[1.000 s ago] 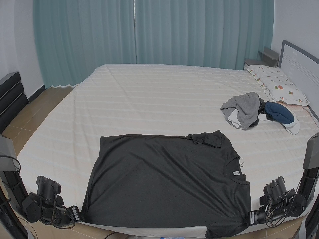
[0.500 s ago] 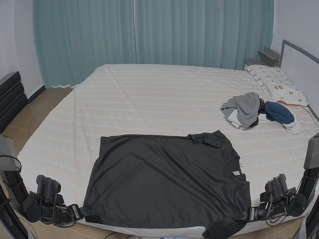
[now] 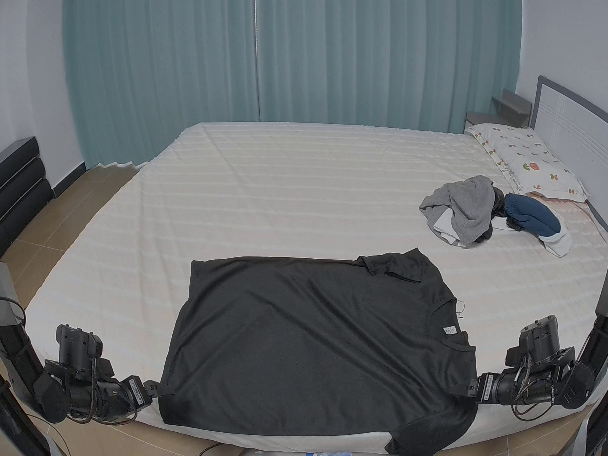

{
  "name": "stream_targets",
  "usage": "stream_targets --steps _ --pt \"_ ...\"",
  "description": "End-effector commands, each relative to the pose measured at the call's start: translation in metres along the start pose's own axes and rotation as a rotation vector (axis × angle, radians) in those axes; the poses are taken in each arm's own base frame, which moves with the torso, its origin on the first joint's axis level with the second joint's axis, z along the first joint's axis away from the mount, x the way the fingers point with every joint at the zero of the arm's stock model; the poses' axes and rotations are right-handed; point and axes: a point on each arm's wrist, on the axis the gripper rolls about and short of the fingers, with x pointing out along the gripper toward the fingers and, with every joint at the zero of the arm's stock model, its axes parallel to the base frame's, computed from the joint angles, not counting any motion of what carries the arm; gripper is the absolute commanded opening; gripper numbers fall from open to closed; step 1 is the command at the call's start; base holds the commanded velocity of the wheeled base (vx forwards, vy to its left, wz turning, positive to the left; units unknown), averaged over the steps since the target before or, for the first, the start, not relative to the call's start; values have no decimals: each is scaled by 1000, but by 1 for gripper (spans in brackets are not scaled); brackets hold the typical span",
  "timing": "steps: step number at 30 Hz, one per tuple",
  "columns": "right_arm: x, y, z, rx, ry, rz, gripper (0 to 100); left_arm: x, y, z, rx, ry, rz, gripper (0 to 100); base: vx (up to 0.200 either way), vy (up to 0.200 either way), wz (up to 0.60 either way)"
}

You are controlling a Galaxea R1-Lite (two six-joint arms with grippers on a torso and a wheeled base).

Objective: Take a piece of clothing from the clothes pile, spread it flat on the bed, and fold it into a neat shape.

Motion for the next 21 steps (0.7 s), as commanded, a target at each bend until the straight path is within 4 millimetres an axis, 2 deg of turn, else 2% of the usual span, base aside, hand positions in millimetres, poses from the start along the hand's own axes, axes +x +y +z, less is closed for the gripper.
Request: stream_targets --steps 1,7,19,21 --pt "-2 4 6 20 -35 24 100 -3 3 1 -18 -11 0 100 0 200 0" --pt "-1 7 10 58 -51 38 100 -1 3 1 -18 -4 3 100 0 200 0" --pt "0 10 13 59 -59 53 100 0 1 4 -18 -10 -12 100 0 0 0" --pt "0 10 13 59 -62 55 100 -1 1 4 -18 -9 -13 100 200 0 0"
